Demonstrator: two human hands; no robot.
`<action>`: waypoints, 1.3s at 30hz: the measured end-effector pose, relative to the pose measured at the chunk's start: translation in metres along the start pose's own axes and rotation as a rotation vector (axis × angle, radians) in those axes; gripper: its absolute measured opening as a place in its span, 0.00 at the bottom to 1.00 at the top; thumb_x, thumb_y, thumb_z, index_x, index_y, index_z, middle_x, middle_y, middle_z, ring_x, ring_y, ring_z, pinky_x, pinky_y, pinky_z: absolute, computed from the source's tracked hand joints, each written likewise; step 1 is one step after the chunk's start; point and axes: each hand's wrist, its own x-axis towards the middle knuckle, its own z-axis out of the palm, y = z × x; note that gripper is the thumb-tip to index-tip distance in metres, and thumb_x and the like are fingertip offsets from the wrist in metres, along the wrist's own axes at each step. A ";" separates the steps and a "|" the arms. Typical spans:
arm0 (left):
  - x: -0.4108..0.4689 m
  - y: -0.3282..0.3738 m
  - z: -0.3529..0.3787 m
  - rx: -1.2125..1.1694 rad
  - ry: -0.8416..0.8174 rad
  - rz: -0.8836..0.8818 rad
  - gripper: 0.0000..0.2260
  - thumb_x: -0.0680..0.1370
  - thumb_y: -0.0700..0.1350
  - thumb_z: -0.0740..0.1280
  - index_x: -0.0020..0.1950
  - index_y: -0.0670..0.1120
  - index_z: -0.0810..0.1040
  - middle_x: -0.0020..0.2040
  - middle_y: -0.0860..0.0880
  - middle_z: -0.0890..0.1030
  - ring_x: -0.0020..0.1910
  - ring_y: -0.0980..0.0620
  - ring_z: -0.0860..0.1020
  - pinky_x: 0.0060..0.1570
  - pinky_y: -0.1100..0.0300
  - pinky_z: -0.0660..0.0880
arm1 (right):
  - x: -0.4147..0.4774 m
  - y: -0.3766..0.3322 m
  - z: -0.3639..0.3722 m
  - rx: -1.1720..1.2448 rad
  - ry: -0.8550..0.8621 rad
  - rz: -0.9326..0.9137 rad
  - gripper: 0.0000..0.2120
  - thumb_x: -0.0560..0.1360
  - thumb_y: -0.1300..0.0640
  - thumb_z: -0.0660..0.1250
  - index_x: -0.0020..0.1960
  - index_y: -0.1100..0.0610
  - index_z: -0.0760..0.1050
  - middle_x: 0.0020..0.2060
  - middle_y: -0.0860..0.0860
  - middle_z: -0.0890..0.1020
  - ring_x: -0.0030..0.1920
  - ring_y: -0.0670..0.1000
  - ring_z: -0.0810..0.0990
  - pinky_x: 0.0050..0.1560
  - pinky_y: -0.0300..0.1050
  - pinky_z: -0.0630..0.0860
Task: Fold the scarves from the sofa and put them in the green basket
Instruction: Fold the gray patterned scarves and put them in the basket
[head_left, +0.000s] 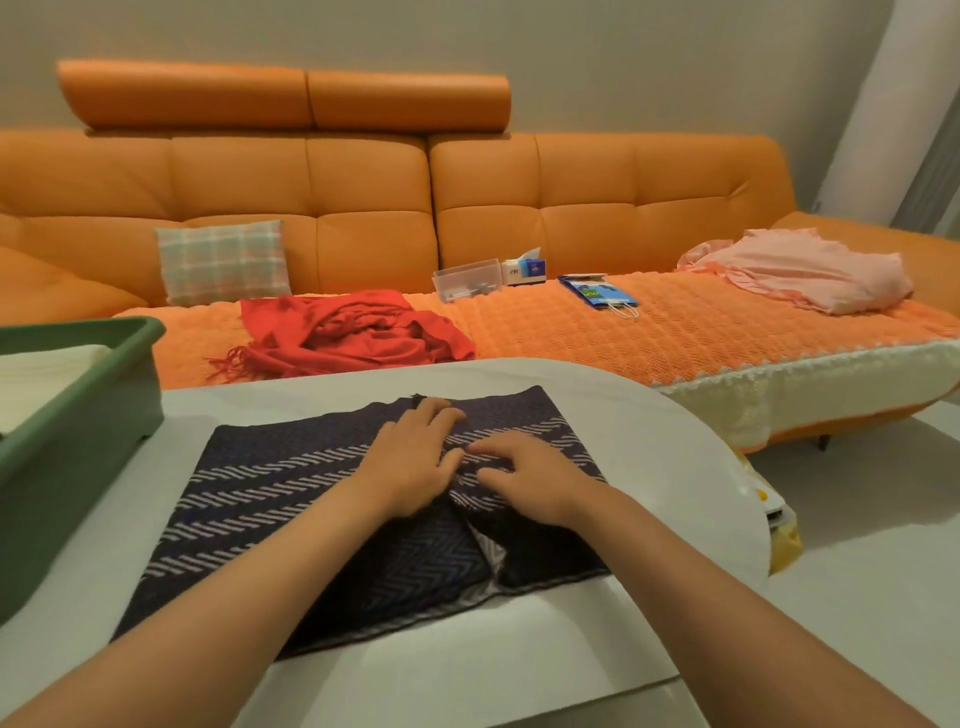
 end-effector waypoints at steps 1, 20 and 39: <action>-0.009 -0.001 0.003 -0.044 0.005 0.001 0.27 0.78 0.61 0.57 0.76 0.54 0.62 0.75 0.52 0.61 0.70 0.48 0.68 0.66 0.47 0.67 | -0.002 0.004 0.003 -0.110 -0.074 0.022 0.24 0.81 0.44 0.60 0.76 0.45 0.66 0.77 0.51 0.64 0.78 0.52 0.59 0.77 0.55 0.55; -0.133 0.030 -0.022 -0.120 -0.002 0.112 0.28 0.79 0.59 0.65 0.77 0.52 0.66 0.77 0.55 0.64 0.76 0.57 0.61 0.75 0.59 0.58 | -0.035 -0.018 0.028 -0.405 -0.121 0.154 0.30 0.80 0.31 0.42 0.80 0.36 0.46 0.81 0.49 0.43 0.80 0.50 0.39 0.74 0.70 0.36; -0.069 0.047 -0.043 -0.177 0.114 0.145 0.09 0.82 0.47 0.59 0.50 0.50 0.80 0.48 0.53 0.81 0.49 0.52 0.76 0.51 0.49 0.74 | -0.030 0.016 0.004 -0.333 0.106 0.200 0.23 0.83 0.45 0.52 0.76 0.47 0.64 0.77 0.51 0.63 0.77 0.53 0.59 0.75 0.60 0.55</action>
